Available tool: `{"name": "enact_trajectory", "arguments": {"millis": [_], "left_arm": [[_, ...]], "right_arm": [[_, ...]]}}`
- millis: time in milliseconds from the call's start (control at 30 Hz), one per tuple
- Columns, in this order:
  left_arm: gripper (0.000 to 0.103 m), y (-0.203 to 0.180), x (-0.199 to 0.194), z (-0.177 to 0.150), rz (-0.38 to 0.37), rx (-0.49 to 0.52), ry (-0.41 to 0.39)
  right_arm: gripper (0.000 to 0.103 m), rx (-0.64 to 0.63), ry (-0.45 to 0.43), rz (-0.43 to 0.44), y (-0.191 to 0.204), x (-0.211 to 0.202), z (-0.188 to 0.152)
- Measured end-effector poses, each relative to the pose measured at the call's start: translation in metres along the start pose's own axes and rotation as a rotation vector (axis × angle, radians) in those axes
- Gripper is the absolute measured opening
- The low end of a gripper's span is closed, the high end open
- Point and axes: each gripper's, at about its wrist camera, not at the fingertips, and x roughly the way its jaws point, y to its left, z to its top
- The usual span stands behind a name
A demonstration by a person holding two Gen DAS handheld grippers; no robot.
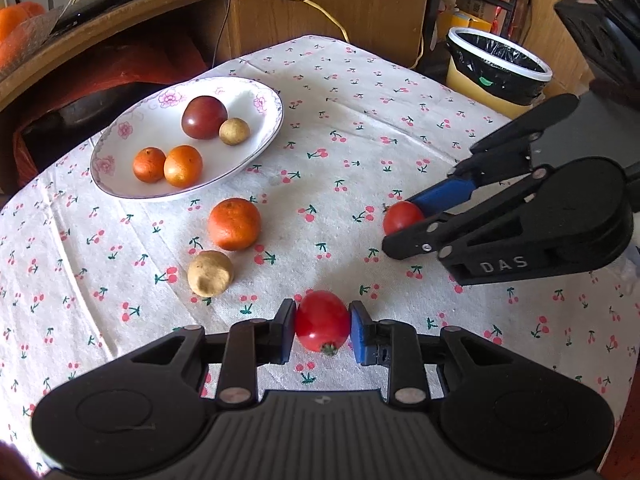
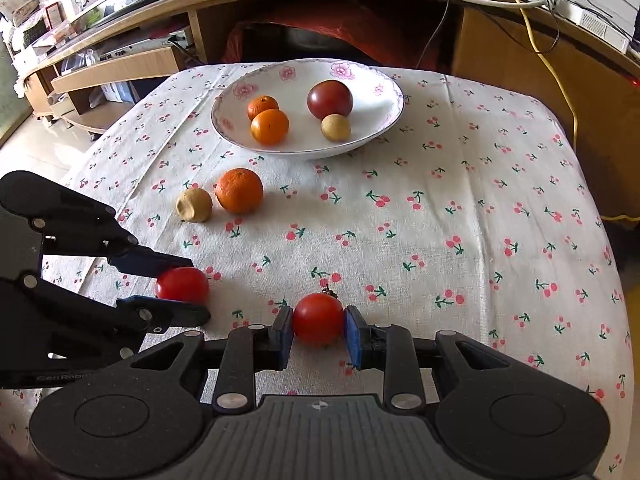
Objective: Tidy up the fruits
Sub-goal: 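Grasp a red tomato with the left tool while the right tool grasps another red tomato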
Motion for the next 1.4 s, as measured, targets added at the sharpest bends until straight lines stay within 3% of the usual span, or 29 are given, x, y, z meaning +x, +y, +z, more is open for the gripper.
{"name": "enact_trajectory", "arguments": {"millis": [100,267,600,933,1033,1200,1400], "left_arm": [[0.038,0.001,0.000,0.000,-0.006,-0.006,-0.001],[0.049,-0.004,-0.001,-0.003,-0.018,0.032,-0.011],[0.051,-0.008,-0.004,-0.004,0.005,0.038,-0.012],[0.045,-0.007,-0.007,-0.007,0.016,-0.004,-0.002],[0.038,-0.007,-0.006,-0.005,0.006,-0.014,0.005],[0.037,-0.007,-0.005,-0.003,0.003,-0.022,0.015],[0.037,-0.003,-0.007,0.004,0.016,-0.020,-0.001]], "right_arm": [[0.025,-0.018,0.001,0.001,0.003,0.003,0.003],[0.026,0.000,-0.019,0.032,-0.005,0.003,0.001],[0.029,-0.025,-0.062,0.093,-0.013,0.001,-0.005],[0.030,-0.039,-0.051,0.070,-0.008,0.004,-0.001],[0.031,-0.040,-0.042,0.061,-0.006,0.006,0.001],[0.024,-0.044,-0.034,0.045,-0.004,0.006,0.003],[0.023,-0.062,-0.029,0.038,-0.002,0.006,0.004]]}}
